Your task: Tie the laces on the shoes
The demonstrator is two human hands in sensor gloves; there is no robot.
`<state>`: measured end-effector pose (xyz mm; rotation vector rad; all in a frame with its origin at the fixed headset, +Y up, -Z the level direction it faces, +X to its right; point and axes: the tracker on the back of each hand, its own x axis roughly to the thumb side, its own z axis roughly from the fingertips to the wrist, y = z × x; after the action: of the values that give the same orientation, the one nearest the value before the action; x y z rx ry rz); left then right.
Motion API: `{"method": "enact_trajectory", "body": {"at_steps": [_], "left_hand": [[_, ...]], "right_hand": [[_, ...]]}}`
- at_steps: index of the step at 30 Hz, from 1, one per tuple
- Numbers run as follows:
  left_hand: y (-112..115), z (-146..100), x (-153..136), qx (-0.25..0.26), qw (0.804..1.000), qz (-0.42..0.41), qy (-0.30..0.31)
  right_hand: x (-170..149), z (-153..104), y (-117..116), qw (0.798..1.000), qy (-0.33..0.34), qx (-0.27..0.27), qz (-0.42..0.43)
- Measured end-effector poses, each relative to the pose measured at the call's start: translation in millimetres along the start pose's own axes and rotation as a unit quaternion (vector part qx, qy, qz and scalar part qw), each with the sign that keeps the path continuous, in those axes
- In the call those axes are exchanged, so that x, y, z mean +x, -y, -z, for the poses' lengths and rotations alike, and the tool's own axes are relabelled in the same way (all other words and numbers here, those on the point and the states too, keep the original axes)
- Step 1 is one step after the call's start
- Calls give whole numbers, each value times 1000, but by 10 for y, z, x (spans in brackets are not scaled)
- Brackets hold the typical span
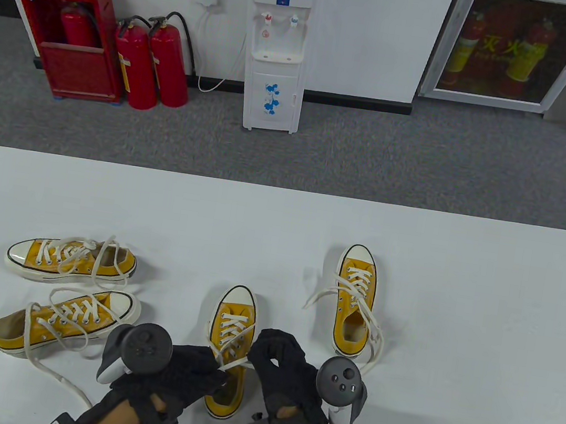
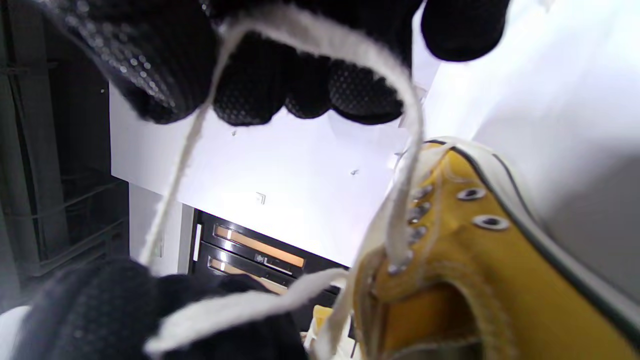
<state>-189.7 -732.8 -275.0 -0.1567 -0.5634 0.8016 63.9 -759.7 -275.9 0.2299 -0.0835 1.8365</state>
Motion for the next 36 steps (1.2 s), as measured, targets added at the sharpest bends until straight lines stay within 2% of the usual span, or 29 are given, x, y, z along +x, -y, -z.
{"method": "enact_trajectory", "body": {"at_steps": [4,11,13,17,23,26,32,36], "left_hand": [[-6,-2,-80,-1,999,-48,-7],[-19,-30,-249,24,987,-157,-39],[-11,-32,-282,32,982,-179,-47],[-9,-38,-329,32,976,-206,-54],[-34,-40,-335,33,972,-229,-46],[-14,-34,-317,23,972,-230,-39],[47,-17,-273,2,973,-228,-31],[55,-12,-276,-5,973,-230,-30]], "right_hand": [[10,-18,2,1000,-3,-17,-23],[101,-83,185,995,9,-89,-35],[145,-91,195,995,17,-90,-41],[191,-82,95,997,37,-50,-37],[171,-52,-175,994,48,64,-70],[171,-57,-305,989,50,102,-91],[216,-85,-438,985,59,126,-99],[227,-99,-436,987,66,109,-98]]}}
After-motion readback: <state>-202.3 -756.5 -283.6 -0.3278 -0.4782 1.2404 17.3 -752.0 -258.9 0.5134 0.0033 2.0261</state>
